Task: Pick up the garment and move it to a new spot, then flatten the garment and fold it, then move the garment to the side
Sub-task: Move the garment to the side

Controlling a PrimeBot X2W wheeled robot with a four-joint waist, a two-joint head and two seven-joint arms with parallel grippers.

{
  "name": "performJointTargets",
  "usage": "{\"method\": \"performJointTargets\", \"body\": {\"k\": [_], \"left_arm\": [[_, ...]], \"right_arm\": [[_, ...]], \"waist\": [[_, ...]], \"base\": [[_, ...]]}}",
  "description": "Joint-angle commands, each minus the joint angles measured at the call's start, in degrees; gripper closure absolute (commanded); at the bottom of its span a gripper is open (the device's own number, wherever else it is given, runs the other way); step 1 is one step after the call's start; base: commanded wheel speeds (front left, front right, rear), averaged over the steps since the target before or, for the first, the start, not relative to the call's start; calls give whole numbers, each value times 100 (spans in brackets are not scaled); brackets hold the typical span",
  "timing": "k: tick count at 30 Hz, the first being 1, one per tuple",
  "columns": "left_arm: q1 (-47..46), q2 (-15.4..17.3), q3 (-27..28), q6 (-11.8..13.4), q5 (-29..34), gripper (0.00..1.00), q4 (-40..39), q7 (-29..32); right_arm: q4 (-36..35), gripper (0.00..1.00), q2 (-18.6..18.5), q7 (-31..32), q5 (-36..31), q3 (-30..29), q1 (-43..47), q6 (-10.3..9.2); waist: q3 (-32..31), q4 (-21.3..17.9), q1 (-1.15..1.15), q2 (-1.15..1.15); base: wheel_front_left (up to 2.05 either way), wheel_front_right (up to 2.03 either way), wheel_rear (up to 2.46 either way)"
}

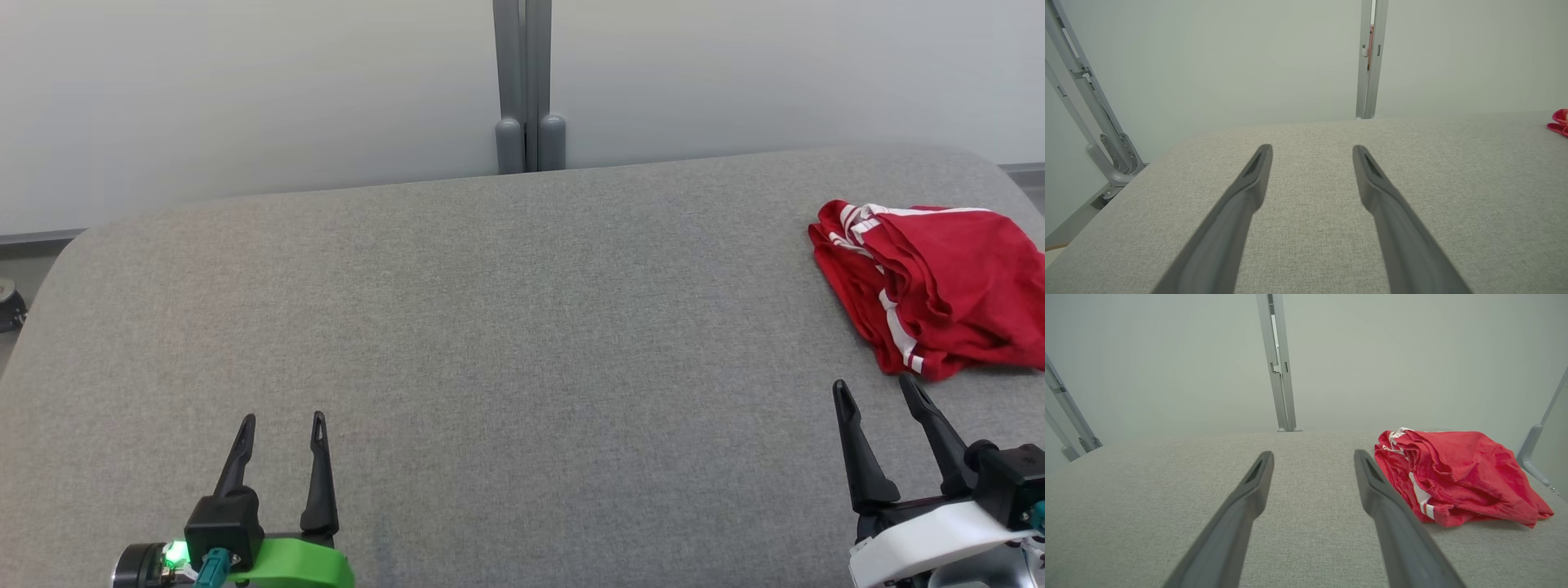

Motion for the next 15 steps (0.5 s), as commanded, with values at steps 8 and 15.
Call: {"method": "performJointTargets", "body": {"k": [8,15], "left_arm": [[66,68,-30,-5,-51,0,74,-15],[55,92,-35,23,-86,0,105,-15]], "right_arm": [[-49,0,35,6,-39,-52,118,-10],[-43,0,88,-15,-4,-87,128,-10]], "waist": [[-1,36,1,0],[-4,32,1,0]], "base": [[0,0,0],[0,0,0]]}}
